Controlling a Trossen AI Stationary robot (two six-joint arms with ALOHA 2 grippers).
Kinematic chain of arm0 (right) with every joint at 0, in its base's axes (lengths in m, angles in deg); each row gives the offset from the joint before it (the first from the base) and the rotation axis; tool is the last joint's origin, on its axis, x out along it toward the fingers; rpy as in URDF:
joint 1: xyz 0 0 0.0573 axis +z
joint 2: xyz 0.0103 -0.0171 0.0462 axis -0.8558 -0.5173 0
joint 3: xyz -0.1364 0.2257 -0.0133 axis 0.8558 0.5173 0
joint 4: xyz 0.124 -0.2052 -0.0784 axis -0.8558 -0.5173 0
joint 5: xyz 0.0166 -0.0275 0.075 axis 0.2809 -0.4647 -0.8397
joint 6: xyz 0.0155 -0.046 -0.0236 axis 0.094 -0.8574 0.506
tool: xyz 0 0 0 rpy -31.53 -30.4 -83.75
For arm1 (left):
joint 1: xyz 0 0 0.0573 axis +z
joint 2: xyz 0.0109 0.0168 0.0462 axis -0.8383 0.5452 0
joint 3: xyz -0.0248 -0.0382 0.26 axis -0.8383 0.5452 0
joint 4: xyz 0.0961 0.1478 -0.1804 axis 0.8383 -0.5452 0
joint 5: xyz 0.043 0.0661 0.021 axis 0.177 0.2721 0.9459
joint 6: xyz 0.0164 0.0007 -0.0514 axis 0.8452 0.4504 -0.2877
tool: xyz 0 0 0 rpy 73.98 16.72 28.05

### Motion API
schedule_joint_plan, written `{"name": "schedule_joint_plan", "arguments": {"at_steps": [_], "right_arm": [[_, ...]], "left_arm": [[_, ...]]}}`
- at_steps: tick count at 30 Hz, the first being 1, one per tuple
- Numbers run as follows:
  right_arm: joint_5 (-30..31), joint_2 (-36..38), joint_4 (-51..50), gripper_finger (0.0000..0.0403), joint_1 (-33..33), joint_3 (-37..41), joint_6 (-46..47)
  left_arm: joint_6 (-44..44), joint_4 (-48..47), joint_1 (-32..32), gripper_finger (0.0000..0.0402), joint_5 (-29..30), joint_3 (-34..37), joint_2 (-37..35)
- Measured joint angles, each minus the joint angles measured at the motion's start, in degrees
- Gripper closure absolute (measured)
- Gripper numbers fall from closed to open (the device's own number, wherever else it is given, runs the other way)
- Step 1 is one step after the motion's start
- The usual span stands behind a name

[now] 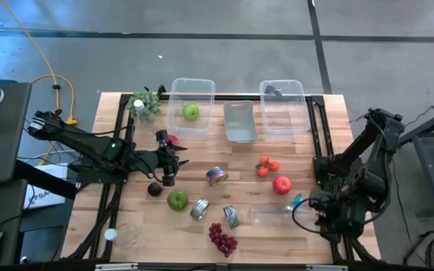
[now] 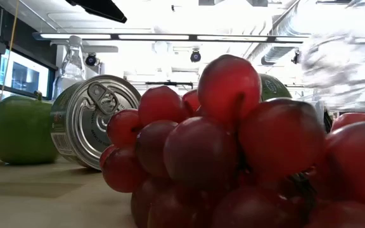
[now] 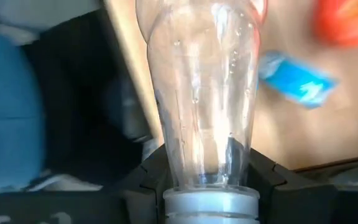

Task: Pick & Place Food Item
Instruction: Put the bottom right plastic bottle into the right transparent bin

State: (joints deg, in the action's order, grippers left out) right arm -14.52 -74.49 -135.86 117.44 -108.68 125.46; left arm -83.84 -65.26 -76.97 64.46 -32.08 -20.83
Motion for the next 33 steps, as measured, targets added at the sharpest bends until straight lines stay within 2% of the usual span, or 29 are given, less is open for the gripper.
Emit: {"name": "schedule_joint_plan", "arguments": {"at_steps": [7, 12, 14, 19, 21, 26, 33], "right_arm": [[9.33, 0.03, -10.81, 0.0288, -1.05, 0.00, -2.70], [16.81, 0.02, -15.74, 0.0288, -6.25, -0.02, 1.39], [19.07, 0.02, -14.91, 0.0288, -7.86, -0.06, 0.15], [19.55, -0.13, -15.20, 0.0288, -10.81, -2.29, -2.45], [21.84, -0.07, -15.38, 0.0288, -11.26, -3.85, -2.89], [23.33, -0.09, -18.46, 0.0288, -14.21, -10.05, -4.65], [23.20, -0.07, -18.88, 0.0288, -26.44, -20.66, -17.02]], "left_arm": [[0.00, -0.02, 0.00, 0.0224, 0.00, 0.00, 0.00], [0.00, -0.04, 0.00, 0.0224, 0.01, 0.00, 0.00], [0.00, -0.02, 0.00, 0.0224, 0.01, 0.00, 0.00], [0.00, -0.03, 0.00, 0.0224, 0.01, 0.00, 0.00], [0.00, -0.03, 0.00, 0.0224, 0.01, 0.00, 0.00], [0.00, -0.02, 0.01, 0.0224, 0.00, 0.00, 0.00], [0.00, 0.06, 0.00, 0.0224, 0.02, 0.00, 0.00]]}}
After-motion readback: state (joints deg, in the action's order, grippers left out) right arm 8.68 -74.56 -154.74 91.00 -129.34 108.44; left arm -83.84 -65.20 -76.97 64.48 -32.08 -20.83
